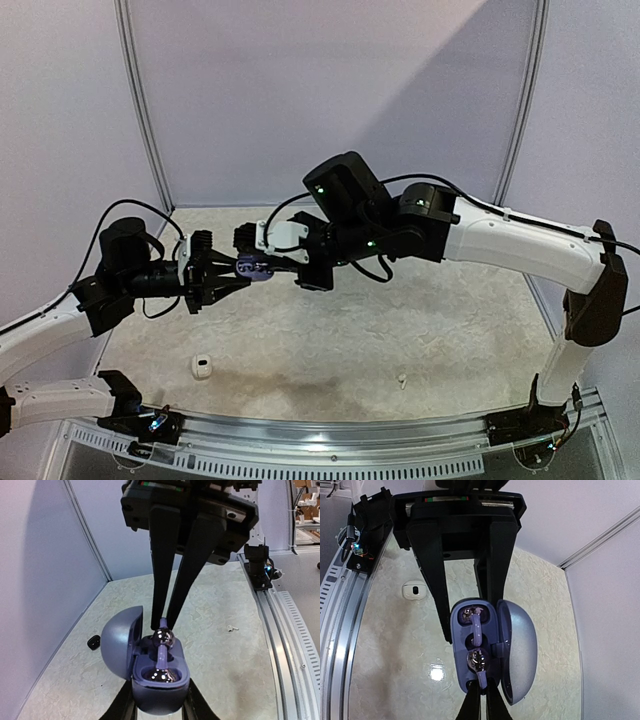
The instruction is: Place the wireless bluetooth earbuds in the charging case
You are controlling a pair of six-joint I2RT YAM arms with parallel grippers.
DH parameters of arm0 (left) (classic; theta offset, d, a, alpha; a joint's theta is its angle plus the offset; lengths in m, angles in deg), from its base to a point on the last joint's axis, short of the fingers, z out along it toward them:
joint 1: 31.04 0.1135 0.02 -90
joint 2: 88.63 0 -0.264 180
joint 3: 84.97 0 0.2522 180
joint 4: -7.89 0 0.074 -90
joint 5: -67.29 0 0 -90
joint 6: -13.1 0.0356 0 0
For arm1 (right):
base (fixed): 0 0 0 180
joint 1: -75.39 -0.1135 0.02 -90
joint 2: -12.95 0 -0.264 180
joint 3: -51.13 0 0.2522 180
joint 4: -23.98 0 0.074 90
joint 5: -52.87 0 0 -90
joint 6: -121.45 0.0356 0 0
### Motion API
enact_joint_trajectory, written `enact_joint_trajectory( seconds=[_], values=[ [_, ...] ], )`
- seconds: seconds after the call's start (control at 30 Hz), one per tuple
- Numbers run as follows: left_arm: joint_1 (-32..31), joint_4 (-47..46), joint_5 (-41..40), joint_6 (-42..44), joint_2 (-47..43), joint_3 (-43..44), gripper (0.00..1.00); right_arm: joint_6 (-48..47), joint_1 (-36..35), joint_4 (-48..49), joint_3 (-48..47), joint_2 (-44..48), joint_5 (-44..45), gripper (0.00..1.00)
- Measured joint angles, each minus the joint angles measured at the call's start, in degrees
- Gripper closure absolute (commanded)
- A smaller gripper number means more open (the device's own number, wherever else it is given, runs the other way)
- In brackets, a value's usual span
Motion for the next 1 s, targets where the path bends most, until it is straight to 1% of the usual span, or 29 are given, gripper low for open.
enact_joint_trajectory(
  seconds=[0.33,0.53,0.8,1.0],
  values=[
    [-0.1,0.2,-0.1,0.2,0.0,0.0,1.00,0.5,0.1,-1.6,-0.3,1.3,0.3,1.00],
    [-0.1,0.4,-0.9,0.2,0.0,0.0,1.00,1.4,0.2,-3.9,-2.6,1.8,2.1,1.00],
    [-0.1,0.5,-2.7,0.2,0.0,0.0,1.00,5.9,0.9,-7.0,-3.0,1.9,6.6,1.00],
    [-0.1,1.6,-3.9,0.4,0.0,0.0,1.00,12.0,4.0,-9.0,1.7,3.0,8.9,1.00]
  ],
)
